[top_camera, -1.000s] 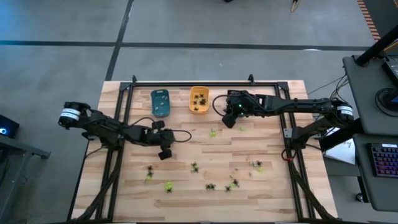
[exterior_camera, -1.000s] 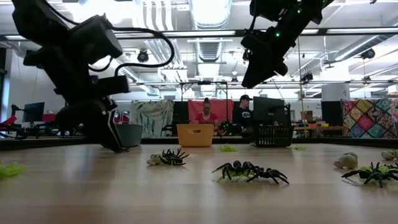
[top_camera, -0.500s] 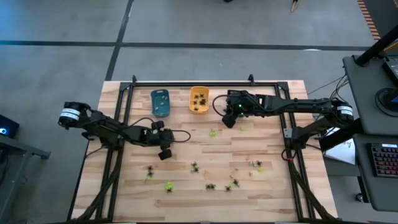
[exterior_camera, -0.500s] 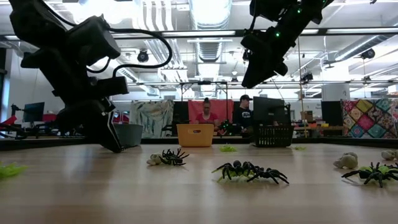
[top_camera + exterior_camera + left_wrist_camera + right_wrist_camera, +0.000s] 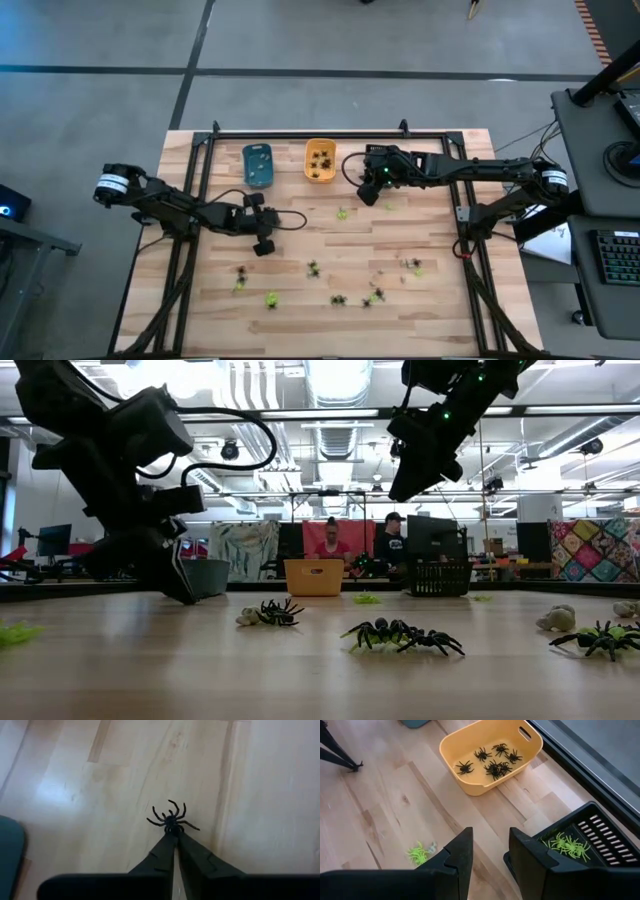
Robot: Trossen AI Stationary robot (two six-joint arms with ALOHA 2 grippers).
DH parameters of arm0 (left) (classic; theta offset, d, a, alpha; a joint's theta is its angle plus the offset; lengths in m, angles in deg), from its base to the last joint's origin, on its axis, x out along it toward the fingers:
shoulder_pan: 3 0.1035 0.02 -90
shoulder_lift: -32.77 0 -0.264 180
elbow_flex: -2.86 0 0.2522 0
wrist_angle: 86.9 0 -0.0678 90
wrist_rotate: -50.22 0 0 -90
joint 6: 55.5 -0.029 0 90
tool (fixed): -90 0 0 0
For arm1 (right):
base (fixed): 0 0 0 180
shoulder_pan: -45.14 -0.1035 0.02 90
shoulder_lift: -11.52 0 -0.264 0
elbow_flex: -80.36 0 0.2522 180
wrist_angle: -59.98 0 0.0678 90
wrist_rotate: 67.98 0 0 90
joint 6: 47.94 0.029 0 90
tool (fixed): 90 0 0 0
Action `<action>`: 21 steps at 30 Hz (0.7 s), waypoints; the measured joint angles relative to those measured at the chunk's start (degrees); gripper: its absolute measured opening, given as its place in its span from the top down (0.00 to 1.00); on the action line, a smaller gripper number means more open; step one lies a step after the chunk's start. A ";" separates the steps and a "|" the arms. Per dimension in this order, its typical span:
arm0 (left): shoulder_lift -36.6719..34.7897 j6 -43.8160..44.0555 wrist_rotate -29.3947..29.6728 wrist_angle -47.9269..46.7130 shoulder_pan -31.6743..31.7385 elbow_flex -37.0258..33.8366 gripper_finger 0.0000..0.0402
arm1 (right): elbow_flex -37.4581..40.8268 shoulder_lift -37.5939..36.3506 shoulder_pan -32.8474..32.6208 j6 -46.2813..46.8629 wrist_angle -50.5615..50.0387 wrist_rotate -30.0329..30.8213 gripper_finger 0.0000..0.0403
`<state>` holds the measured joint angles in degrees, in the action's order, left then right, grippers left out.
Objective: Sort Halloween decoration
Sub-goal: Put the black spider toy into the orange bin
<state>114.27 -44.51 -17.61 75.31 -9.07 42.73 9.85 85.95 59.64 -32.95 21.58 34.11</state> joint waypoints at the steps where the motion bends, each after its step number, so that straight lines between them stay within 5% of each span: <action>1: 0.00 -0.02 0.00 0.00 -0.03 0.00 1.00 | 0.00 0.00 0.00 -0.01 -0.02 0.00 0.72; 12: -2.44 -2.65 -0.29 2.36 -1.01 0.07 1.00 | 0.04 0.00 0.00 -0.01 0.02 -0.06 0.72; 21: -2.86 -8.21 -8.59 4.84 -1.27 0.04 0.97 | 0.72 0.04 -0.02 -0.01 0.03 -0.07 0.74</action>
<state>111.40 -52.72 -26.20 80.15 -10.33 42.77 10.56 86.00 59.62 -32.96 21.61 34.05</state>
